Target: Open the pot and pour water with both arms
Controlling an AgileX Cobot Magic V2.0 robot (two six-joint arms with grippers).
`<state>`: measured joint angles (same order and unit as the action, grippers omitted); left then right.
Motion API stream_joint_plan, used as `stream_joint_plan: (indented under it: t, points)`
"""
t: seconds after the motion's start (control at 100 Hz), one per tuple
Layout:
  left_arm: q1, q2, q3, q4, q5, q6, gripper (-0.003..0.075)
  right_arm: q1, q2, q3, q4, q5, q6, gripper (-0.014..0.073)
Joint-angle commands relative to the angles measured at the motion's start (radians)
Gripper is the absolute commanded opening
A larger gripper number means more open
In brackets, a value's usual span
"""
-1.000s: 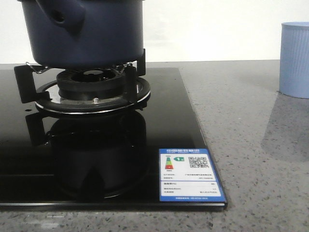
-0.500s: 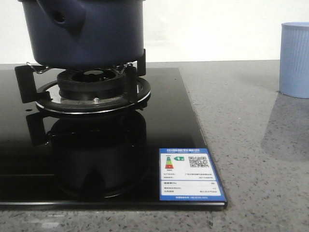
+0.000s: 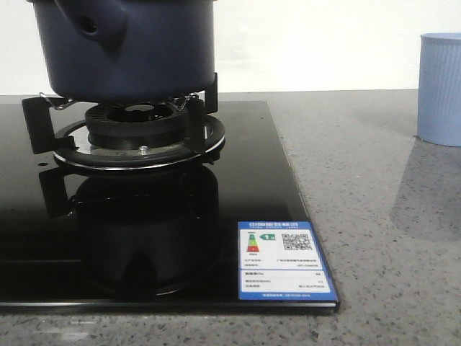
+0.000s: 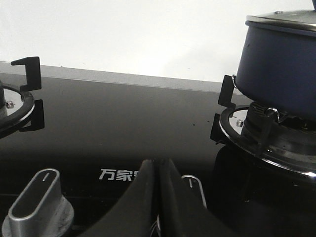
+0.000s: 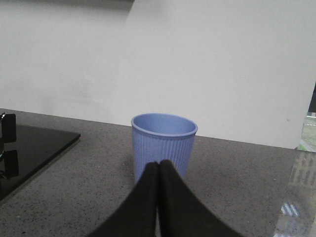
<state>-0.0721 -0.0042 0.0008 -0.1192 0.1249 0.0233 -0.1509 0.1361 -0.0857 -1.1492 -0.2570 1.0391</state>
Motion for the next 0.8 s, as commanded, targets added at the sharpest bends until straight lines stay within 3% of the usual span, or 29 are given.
stream_joint_plan:
  t: [0.0, 0.48, 0.55, 0.72, 0.79]
  points:
    - [0.0, -0.027, 0.033, -0.011, -0.083, -0.009, -0.0019, 0.0, 0.007, -0.028, 0.013, -0.021, -0.002, -0.0071]
    - [0.0, -0.027, 0.033, -0.011, -0.083, -0.009, -0.0019, 0.0, 0.007, -0.027, 0.051, 0.008, -0.003, -0.0071]
    - [0.0, -0.027, 0.033, -0.011, -0.083, -0.009, -0.0019, 0.0, 0.007, -0.02, 0.201, 0.008, -0.105, -0.0071]
    - [0.0, -0.027, 0.033, -0.011, -0.083, -0.009, -0.0019, 0.0, 0.032, 0.007, 0.994, -0.001, -0.865, -0.0071]
    - [0.0, -0.027, 0.033, -0.011, -0.083, -0.009, -0.0019, 0.019, 0.032, 0.007, 1.158, 0.027, -1.048, -0.0071]
